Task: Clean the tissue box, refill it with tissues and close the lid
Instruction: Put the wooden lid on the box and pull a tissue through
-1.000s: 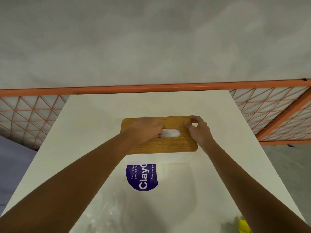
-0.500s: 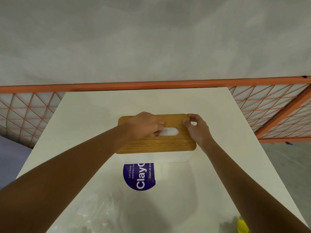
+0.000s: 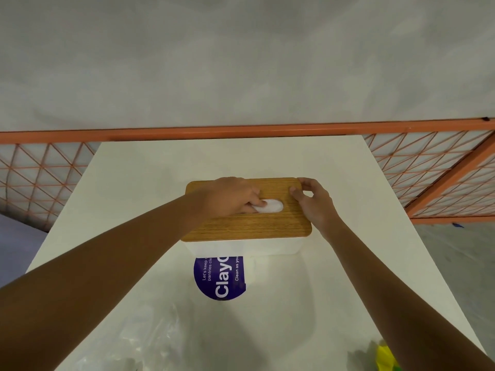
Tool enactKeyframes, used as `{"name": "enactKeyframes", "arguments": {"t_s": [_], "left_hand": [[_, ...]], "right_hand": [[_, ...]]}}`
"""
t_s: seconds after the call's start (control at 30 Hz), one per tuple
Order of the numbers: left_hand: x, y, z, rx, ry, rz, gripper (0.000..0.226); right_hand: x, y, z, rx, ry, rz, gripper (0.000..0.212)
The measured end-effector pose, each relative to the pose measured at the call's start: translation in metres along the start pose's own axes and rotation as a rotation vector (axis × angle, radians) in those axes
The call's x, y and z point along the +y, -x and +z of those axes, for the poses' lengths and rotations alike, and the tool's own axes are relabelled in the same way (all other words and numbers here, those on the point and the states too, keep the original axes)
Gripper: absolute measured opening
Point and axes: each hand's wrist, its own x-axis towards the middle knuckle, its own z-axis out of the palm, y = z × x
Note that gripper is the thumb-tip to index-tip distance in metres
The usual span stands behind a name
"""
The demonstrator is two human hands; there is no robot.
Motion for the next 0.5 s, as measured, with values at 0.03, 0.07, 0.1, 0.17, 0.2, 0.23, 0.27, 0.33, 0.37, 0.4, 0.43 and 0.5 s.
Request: {"name": "enactKeyframes", "arguments": {"t_s": [0.03,0.07,0.1,0.17,0.2,0.23,0.27,0.33,0.37,0.4,0.43,0.5], "left_hand": [[0.002,-0.003,0.000,0.001,-0.033,0.002,0.037],[0.004,-0.007,0.000,0.004,-0.076,0.000,0.035],[0.006,-0.011,0.000,0.006,-0.123,-0.005,0.032],[0.011,-0.018,-0.002,-0.004,-0.232,0.015,0.027],[0.013,-0.021,-0.002,-0.014,-0.278,0.040,0.023],[0.013,-0.022,-0.003,-0.025,-0.307,0.063,0.017],[0.013,-0.023,-0.003,-0.029,-0.319,0.080,0.014],[0.013,-0.022,-0.003,-0.010,-0.331,0.087,0.017],[0.013,-0.024,-0.002,-0.007,-0.334,0.080,0.021],[0.013,-0.025,-0.002,-0.006,-0.336,0.076,0.024],[0.013,-0.026,-0.003,-0.007,-0.335,0.077,0.024],[0.012,-0.026,-0.002,0.010,-0.311,0.089,0.021]], "right_hand": [[0.000,0.000,0.000,0.003,0.000,0.001,0.036],[0.001,0.000,0.001,0.006,0.001,0.002,0.036],[0.001,0.000,0.001,0.008,0.000,0.002,0.037],[0.001,0.000,0.001,0.004,-0.001,0.002,0.037],[0.002,0.000,0.001,0.002,-0.001,0.002,0.037],[0.002,-0.001,0.001,0.002,-0.001,0.004,0.037],[0.002,-0.001,0.000,0.002,-0.004,0.008,0.038],[0.002,-0.001,0.001,0.000,-0.006,0.007,0.038],[0.003,-0.001,0.001,0.002,-0.010,0.007,0.038],[0.003,-0.001,0.001,0.005,-0.015,0.008,0.038],[0.003,-0.001,0.002,0.009,-0.022,0.008,0.038],[0.003,0.000,0.002,0.015,-0.032,0.006,0.038]]}}
